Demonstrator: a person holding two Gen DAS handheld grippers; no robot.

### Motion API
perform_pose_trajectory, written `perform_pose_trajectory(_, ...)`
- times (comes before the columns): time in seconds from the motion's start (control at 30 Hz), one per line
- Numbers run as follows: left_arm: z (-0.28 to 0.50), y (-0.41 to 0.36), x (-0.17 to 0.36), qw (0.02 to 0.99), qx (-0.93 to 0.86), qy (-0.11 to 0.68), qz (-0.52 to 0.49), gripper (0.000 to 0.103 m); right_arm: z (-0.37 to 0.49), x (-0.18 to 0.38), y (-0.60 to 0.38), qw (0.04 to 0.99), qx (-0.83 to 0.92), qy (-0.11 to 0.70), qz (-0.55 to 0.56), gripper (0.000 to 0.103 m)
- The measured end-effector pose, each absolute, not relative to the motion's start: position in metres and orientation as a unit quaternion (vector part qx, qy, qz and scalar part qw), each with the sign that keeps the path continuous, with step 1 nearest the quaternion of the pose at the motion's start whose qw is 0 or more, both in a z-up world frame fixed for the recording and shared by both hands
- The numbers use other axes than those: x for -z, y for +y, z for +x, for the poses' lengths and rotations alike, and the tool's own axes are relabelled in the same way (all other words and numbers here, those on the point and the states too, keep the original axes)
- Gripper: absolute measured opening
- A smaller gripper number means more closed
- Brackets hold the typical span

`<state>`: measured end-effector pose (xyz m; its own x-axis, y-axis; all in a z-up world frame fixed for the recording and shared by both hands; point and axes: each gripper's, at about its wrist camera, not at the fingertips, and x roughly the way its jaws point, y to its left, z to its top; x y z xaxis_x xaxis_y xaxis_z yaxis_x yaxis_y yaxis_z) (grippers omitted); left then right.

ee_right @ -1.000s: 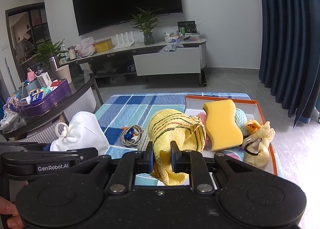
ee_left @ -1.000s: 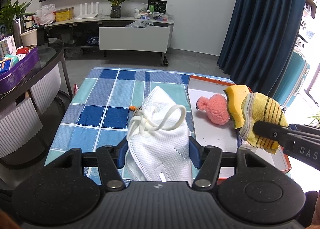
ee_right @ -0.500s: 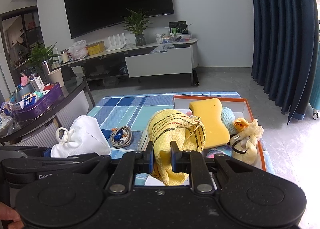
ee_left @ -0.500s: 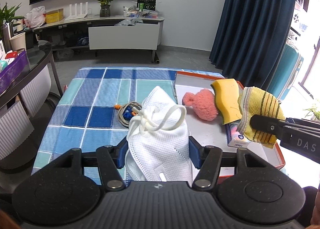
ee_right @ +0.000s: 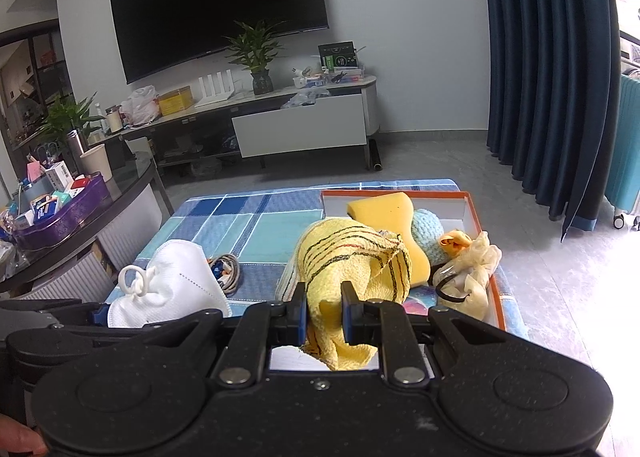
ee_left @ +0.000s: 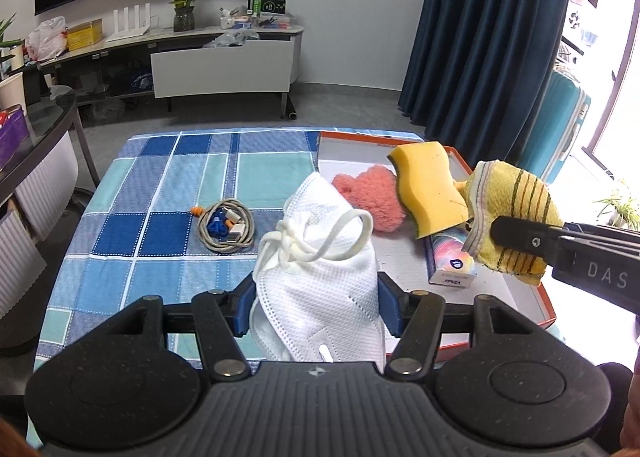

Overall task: Organize soft objects
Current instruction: 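Lower mask into box and open left tool while right tool releases cloth ball there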

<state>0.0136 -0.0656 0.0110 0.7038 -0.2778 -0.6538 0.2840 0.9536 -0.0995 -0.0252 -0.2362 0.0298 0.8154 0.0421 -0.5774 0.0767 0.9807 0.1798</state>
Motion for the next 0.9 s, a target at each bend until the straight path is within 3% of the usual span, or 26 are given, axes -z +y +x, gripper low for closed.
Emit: perform_pose_trajectory(0.9, 0.034, -0.129, 0.003, 0.903, 0.222, 0.366, 0.024, 0.06, -0.04, -0.017, -0.301, 0.939, 0.085, 0.311, 0.118, 0.02)
